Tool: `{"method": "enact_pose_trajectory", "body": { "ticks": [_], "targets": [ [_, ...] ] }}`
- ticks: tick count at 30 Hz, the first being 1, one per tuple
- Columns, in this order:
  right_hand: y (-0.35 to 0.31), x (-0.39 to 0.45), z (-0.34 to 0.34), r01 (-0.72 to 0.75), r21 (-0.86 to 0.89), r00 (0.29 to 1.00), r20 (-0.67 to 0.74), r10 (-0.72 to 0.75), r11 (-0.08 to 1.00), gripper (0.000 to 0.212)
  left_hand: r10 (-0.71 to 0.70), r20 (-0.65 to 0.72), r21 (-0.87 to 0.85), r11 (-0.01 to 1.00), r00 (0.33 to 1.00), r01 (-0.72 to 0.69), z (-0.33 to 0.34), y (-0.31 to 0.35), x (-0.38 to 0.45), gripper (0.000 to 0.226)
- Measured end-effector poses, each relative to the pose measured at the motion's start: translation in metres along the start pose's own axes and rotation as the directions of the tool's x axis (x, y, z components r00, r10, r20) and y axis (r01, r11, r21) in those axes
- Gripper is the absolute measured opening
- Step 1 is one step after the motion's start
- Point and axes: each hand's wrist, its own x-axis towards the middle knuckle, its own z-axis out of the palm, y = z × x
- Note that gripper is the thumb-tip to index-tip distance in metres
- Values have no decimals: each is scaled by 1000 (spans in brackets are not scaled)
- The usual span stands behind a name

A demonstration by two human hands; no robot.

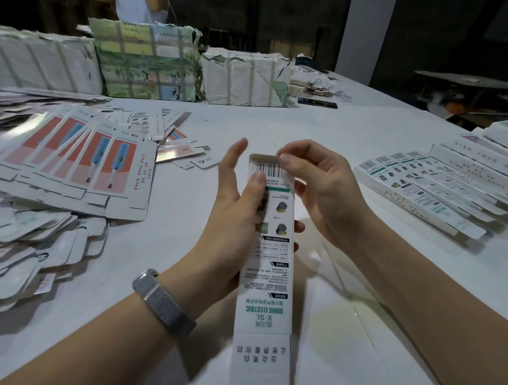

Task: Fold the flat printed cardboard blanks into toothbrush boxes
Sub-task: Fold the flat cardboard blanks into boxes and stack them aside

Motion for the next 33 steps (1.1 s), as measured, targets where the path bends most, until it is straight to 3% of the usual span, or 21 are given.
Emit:
{"method": "enact_pose_trajectory", "body": {
  "ticks": [3, 9, 19, 22, 29, 33],
  "targets": [
    [-2, 0, 0, -44, -55, 999, -24, 43, 997, 20, -16, 20, 30, 999, 1000, 16, 3, -2, -1, 32],
    [-2, 2, -4, -115, -155, 992, 29, 121, 981, 9, 41, 62, 100, 994, 997, -47, 1, 1, -1, 39],
    [-7, 3, -4, -26, -166, 995, -101, 9, 986, 17, 26, 126, 91, 995, 992, -38, -1, 3, 3, 34],
    [-11, 3, -7, -5, -152, 997, -80, -7, 988, 32, 28, 160, 95, 995, 987, -43, -2, 3, 2, 40],
    [-21, 6, -18, -77, -220, 995, 39, 87, 973, 37, 21, 180, 130, 990, 983, -45, -4, 3, 1, 42],
    [-25, 7, -25, -41, -321, 996, 57, 62, 946, 35, -6, 175, 135, 991, 985, -18, -4, 3, 0, 43]
  ]
}}
